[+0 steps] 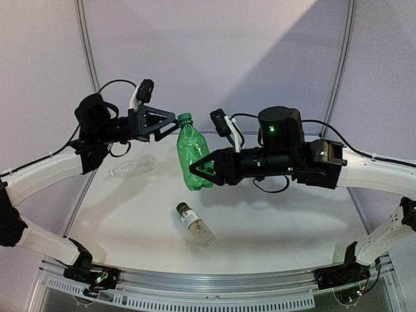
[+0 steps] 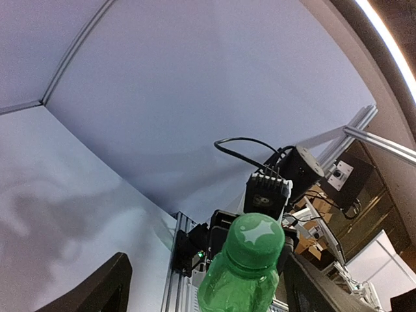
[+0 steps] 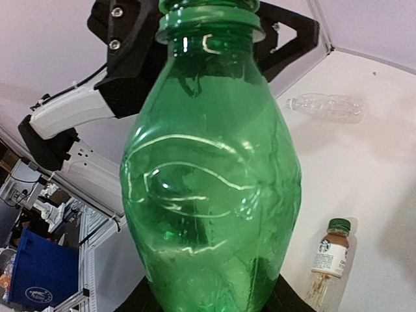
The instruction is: Unscrew the bottle caps
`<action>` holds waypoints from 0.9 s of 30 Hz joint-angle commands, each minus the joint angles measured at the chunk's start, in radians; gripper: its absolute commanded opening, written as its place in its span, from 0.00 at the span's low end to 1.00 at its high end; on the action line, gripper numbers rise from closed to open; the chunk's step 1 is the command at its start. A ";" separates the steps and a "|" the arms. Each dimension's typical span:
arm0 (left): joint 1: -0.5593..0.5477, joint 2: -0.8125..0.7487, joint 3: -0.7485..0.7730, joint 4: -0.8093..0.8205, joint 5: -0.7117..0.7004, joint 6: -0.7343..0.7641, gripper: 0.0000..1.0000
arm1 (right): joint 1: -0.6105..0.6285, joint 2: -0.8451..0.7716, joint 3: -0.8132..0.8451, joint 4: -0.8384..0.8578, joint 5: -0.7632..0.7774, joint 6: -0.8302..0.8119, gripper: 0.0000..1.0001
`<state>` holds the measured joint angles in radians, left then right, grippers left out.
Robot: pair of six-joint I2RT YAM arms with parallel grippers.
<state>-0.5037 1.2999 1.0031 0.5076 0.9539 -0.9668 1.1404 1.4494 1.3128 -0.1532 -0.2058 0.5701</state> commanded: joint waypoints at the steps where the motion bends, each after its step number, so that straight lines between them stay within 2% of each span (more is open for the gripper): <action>1: -0.008 0.013 0.015 0.065 0.077 0.001 0.79 | -0.004 0.041 0.008 0.050 -0.072 -0.009 0.00; 9: -0.018 0.007 0.014 0.070 0.046 0.016 0.68 | -0.004 0.063 0.028 0.050 -0.075 -0.012 0.00; 17: -0.035 0.035 0.037 -0.017 0.054 0.076 0.30 | -0.004 0.095 0.067 0.028 -0.087 -0.022 0.00; 19: -0.044 0.038 0.049 -0.070 0.035 0.101 0.20 | -0.008 0.100 0.074 0.018 -0.079 -0.021 0.00; 21: -0.056 0.036 0.066 -0.155 -0.008 0.144 0.14 | -0.014 0.103 0.075 0.004 -0.057 -0.015 0.00; 24: -0.074 0.033 0.093 -0.302 -0.090 0.210 0.11 | -0.020 0.094 0.075 -0.042 0.048 -0.009 0.00; 27: -0.100 0.047 0.149 -0.511 -0.248 0.237 0.11 | -0.020 0.109 0.144 -0.214 0.284 -0.015 0.00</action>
<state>-0.5522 1.3209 1.0889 0.3050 0.8841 -0.8139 1.1252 1.5337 1.3632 -0.2024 -0.1829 0.5667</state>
